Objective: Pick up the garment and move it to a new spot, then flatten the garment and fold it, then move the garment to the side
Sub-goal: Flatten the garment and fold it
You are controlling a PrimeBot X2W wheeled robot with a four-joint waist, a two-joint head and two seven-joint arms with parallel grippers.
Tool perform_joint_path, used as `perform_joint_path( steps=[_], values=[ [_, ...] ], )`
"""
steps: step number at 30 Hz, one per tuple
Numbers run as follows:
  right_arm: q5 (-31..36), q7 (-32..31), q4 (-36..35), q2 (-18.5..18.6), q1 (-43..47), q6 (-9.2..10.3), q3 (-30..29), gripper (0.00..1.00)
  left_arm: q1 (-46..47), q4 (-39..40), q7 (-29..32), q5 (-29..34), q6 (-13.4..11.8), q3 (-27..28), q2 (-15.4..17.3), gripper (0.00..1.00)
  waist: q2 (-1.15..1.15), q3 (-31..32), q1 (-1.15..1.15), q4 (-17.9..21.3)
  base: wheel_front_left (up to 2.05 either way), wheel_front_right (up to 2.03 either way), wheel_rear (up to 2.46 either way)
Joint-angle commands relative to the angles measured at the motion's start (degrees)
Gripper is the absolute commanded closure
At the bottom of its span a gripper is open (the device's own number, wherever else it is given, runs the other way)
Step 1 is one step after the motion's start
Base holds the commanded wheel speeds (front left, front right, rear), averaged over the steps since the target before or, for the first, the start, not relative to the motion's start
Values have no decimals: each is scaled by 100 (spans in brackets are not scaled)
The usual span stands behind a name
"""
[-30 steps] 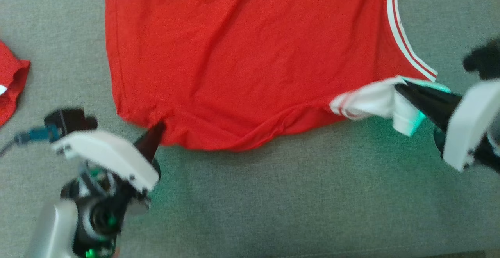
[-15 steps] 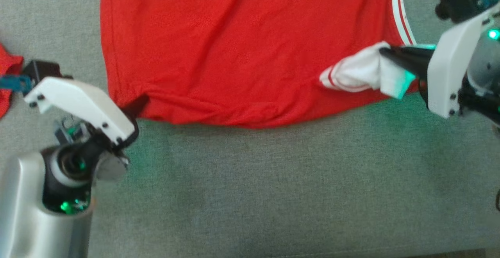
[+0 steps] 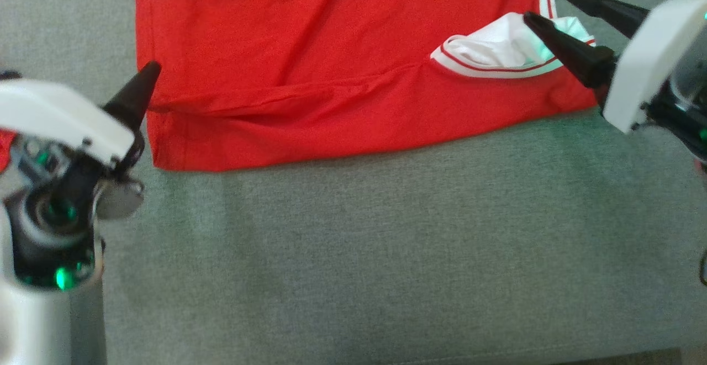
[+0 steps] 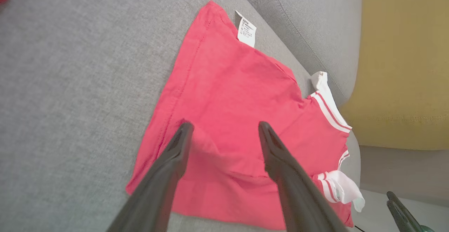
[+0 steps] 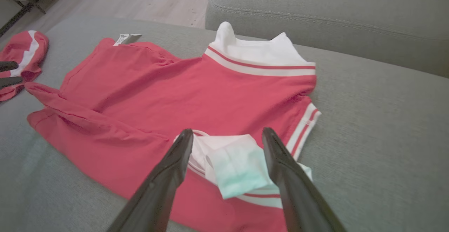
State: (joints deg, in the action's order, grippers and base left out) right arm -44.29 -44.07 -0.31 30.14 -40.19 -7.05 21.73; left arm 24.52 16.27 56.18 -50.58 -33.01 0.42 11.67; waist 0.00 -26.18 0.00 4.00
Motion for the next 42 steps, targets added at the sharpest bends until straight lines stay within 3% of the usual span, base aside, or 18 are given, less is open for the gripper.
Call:
perform_joint_path(
  steps=[1, 3, 6, 10, 17, 27, 42],
  values=[
    [68, 186, -285, 229, 274, -44, -82, 0, -303, 451, -151, 18, 202, 277, 152, 0, 0, 100, 0, 55, 0, 0, 0],
    [166, 325, -336, 346, 550, -44, -210, 0, -735, 733, -360, 312, 674, 64, 442, 0, 0, 167, 0, 65, 0, 0, 0],
    [487, 438, -451, 548, 1053, -44, -361, 0, -1413, 949, -763, 769, 1135, -160, 728, 0, 0, 204, 0, 61, 0, 0, 0],
    [757, 397, -560, 632, 1688, -44, -595, 0, -2007, 838, -1322, 1213, 1493, -444, 823, 0, 0, 119, 0, 16, 0, 0, 0],
    [1170, 307, -574, 549, 1883, -44, -917, 0, -1853, 451, -1945, 1676, 1675, -659, 803, 0, 0, -86, 0, -86, 0, 0, 0],
    [1271, 38, -506, 432, 1698, -44, -912, 0, -1428, -35, -1976, 1692, 1808, -765, 827, 0, 0, -175, 0, -152, 0, 0, 0],
    [1203, -82, -419, 399, 1606, -44, -647, 0, -1060, -102, -1816, 1671, 1973, -1028, 848, 3, 0, -261, 0, -80, 0, 0, 0]
  ],
)
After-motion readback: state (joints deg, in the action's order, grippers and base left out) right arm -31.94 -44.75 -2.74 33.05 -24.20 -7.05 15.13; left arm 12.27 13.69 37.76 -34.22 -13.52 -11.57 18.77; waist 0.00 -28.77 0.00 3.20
